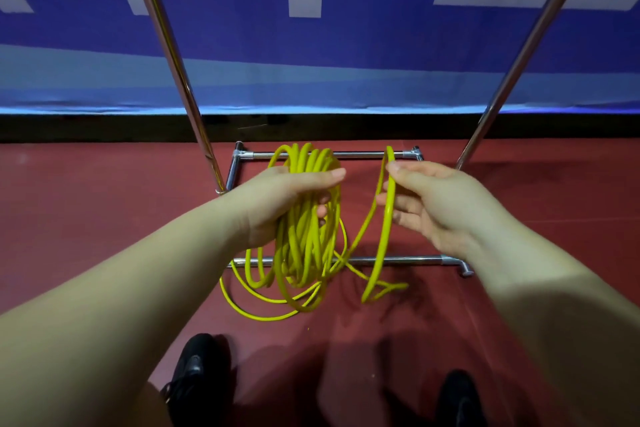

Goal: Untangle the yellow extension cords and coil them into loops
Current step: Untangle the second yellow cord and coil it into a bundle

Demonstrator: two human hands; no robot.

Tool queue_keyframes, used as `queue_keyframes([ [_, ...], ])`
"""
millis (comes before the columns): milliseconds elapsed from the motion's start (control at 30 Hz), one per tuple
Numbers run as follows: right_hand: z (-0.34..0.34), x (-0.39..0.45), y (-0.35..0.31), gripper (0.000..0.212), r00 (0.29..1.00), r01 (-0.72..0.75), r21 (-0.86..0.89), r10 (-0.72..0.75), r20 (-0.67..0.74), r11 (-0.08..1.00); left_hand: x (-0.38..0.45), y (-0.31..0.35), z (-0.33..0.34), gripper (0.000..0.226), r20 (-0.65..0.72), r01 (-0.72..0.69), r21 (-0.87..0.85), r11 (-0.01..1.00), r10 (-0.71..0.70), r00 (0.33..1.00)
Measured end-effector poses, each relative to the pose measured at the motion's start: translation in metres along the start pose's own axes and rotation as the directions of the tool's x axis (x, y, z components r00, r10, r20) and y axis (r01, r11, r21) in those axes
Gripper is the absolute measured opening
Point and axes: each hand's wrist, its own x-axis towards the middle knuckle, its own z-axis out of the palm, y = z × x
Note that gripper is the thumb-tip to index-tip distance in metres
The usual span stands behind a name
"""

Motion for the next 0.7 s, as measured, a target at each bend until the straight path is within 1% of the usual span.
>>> queue_keyframes([
  [67,0.005,0.001,0.0,0.004,0.996,-0.085,0.142,0.08,0.039,0.986,-0.001,-0.002,0.006,0.029,0.04,-0.034,0.009,0.999,0.034,0.999],
  [133,0.009,0.001,0.001,0.004,0.99,-0.134,0.205,0.122,0.071,0.97,-0.001,-0.004,0.01,0.033,0.071,-0.027,0.015,1.0,0.026,0.997],
  [233,0.012,0.003,0.002,0.01,0.984,-0.164,0.219,0.144,0.104,0.962,0.001,-0.006,0.013,0.035,0.094,-0.001,0.055,0.998,-0.004,0.996],
  [333,0.014,0.005,0.003,0.006,0.982,-0.168,0.206,0.145,0.125,0.964,0.002,-0.009,0.014,0.042,0.119,0.017,0.103,0.995,-0.029,0.992],
  [400,0.013,0.006,0.004,0.003,0.982,-0.15,0.169,0.126,0.143,0.974,0.004,-0.007,0.014,0.043,0.105,0.034,0.059,0.998,-0.04,0.994],
  [433,0.013,0.006,0.004,0.006,0.982,-0.133,0.137,0.113,0.15,0.982,0.006,-0.006,0.014,0.042,0.097,0.059,0.021,0.998,-0.06,0.993],
  [533,0.011,0.005,0.001,0.011,0.991,-0.066,-0.013,0.067,0.12,0.998,0.013,-0.001,0.008,0.047,0.054,0.129,-0.121,0.984,-0.124,0.991],
  [633,0.009,0.005,0.001,0.017,0.994,0.003,-0.164,0.015,0.108,0.986,0.017,0.001,0.0,0.052,-0.016,0.122,-0.272,0.955,-0.131,0.991],
  [700,0.009,0.004,0.002,0.02,0.992,0.045,-0.198,-0.019,0.127,0.979,0.018,0.003,-0.005,0.054,-0.039,0.106,-0.33,0.938,-0.125,0.991],
])
